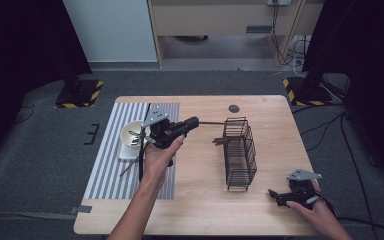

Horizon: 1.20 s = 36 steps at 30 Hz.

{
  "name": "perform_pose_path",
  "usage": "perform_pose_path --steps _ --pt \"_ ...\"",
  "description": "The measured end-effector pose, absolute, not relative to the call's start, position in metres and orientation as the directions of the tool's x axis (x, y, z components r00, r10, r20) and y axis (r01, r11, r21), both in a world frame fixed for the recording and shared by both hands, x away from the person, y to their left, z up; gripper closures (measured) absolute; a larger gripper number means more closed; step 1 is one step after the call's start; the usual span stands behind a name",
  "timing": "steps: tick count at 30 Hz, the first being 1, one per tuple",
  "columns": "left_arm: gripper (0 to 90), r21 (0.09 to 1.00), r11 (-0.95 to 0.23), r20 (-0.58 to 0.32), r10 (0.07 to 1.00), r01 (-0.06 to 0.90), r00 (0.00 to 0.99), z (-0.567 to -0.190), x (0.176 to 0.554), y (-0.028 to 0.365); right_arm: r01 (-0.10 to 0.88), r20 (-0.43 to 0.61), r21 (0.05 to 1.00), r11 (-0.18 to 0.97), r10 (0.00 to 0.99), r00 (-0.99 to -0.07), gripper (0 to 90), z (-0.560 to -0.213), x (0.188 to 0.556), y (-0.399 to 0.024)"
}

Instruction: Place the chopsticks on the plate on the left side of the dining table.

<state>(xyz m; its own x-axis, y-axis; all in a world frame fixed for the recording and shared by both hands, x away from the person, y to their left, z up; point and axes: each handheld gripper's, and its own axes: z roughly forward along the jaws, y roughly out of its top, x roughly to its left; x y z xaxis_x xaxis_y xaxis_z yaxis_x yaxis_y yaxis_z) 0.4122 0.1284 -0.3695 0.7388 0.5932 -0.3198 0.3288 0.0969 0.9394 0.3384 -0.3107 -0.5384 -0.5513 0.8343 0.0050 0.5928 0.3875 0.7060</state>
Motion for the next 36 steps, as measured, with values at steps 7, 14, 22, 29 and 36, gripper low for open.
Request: perform_pose_path --steps 7,14,22,29,36 --pt "83.6 0.932 0.171 -0.359 0.568 0.321 0.741 -0.368 0.412 0.124 0.593 0.005 0.706 0.387 0.835 -0.551 0.2 -0.538 0.338 -0.311" --pt "83.6 0.92 0.237 -0.392 0.575 0.312 0.718 -0.368 0.414 0.12 0.594 0.007 0.706 0.386 0.834 -0.551 0.3 -0.538 0.338 -0.311" --pt "83.6 0.92 0.273 -0.391 0.631 0.28 0.67 -0.367 0.411 0.129 0.592 0.006 0.706 0.387 0.834 -0.552 0.3 -0.538 0.338 -0.311" --pt "83.6 0.928 0.273 -0.371 0.677 0.252 0.635 -0.366 0.407 0.141 0.593 0.006 0.706 0.387 0.834 -0.552 0.3 -0.538 0.338 -0.311" --pt "83.6 0.933 0.272 -0.359 0.719 0.235 0.594 -0.372 0.404 0.161 0.593 0.007 0.706 0.386 0.834 -0.551 0.3 -0.538 0.338 -0.311"
